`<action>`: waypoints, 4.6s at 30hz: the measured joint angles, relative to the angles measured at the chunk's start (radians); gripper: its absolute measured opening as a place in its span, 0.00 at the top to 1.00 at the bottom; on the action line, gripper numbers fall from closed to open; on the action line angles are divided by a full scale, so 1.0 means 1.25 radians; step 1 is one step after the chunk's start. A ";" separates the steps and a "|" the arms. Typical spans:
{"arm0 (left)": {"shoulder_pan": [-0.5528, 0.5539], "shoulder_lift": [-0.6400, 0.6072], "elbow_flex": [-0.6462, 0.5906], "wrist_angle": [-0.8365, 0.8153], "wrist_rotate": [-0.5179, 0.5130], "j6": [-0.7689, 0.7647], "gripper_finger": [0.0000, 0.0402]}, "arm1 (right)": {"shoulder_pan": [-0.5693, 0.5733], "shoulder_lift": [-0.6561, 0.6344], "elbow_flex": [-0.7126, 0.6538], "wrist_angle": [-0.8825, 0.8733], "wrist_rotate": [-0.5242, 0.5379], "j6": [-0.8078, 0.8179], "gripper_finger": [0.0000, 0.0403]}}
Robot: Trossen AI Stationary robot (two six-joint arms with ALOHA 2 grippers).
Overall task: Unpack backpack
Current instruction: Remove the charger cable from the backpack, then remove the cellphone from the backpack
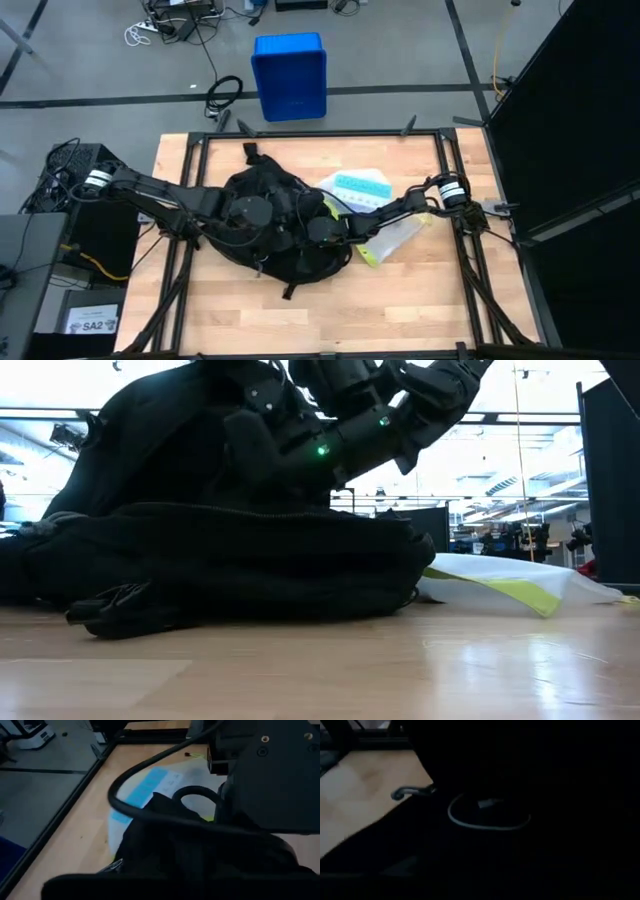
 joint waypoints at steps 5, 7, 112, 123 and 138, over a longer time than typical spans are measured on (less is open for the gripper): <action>-0.007 -0.003 0.014 0.036 0.017 0.011 1.00 | -0.001 -0.001 0.004 0.034 0.008 -0.004 0.26; -0.014 -0.003 0.026 0.041 0.031 0.017 1.00 | 0.000 -0.001 0.008 0.036 0.010 -0.019 0.25; -0.206 0.035 0.069 -0.499 -0.124 -0.298 1.00 | 0.455 -0.583 0.063 -1.019 0.693 0.329 1.00; -0.206 0.035 0.069 -0.494 -0.124 -0.295 1.00 | 0.333 -0.503 -0.002 -1.192 0.559 0.491 0.84; -0.246 0.035 0.150 -0.460 -0.149 -0.195 1.00 | 0.242 -0.417 -0.029 -0.563 0.473 -0.031 0.30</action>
